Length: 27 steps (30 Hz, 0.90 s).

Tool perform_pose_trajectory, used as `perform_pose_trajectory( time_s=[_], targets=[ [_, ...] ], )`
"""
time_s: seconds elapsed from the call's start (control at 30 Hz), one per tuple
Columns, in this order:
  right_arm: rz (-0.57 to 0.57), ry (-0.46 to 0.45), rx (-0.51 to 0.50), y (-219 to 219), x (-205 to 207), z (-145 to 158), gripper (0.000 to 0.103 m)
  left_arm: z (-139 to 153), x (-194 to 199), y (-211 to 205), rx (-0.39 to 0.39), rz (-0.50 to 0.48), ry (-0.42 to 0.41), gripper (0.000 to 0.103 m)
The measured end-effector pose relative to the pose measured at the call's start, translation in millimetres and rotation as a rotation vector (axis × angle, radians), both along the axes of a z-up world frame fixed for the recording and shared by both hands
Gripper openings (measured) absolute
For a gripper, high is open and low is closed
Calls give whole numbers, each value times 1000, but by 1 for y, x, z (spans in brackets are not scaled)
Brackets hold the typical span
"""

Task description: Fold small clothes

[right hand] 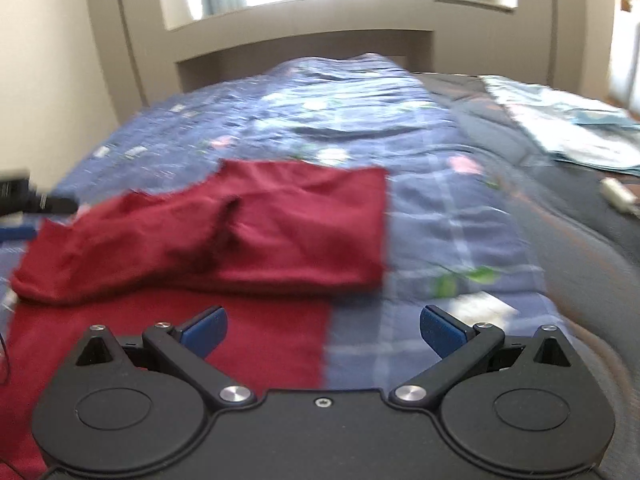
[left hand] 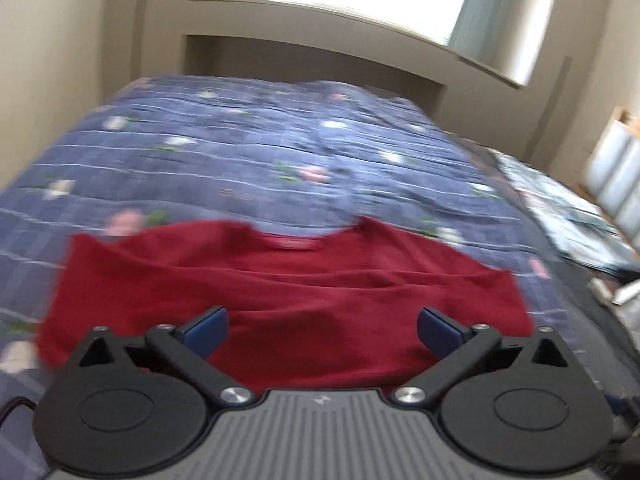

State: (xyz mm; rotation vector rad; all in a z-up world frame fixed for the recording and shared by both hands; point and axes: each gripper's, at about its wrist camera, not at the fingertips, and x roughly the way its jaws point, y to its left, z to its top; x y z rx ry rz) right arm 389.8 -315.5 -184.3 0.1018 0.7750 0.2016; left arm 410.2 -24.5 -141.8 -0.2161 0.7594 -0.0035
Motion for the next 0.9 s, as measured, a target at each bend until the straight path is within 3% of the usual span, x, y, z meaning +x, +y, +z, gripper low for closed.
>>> perform_pose_trajectory(
  time_s=[0.13,0.33,0.47,0.67,0.77,0.9],
  targets=[
    [82,8,84,19,32,5,102,4,-18,49,72,111,17,103],
    [125,72,158,46,86,-4,84,-10,-49,119,211,171,45,103],
    [138,119,137,65,105,-11,67,-36,-59,149,328,99,83,103],
    [134,163,57,83,109,-21,57,-67,-55,155,472,-49,49,98],
    [119,161,41,85,110,-21,52,-75,-51,154,504,-90,38,91],
    [90,167,39,86,112,-20,43,-71,-47,155,475,-138,-22,75]
  ],
)
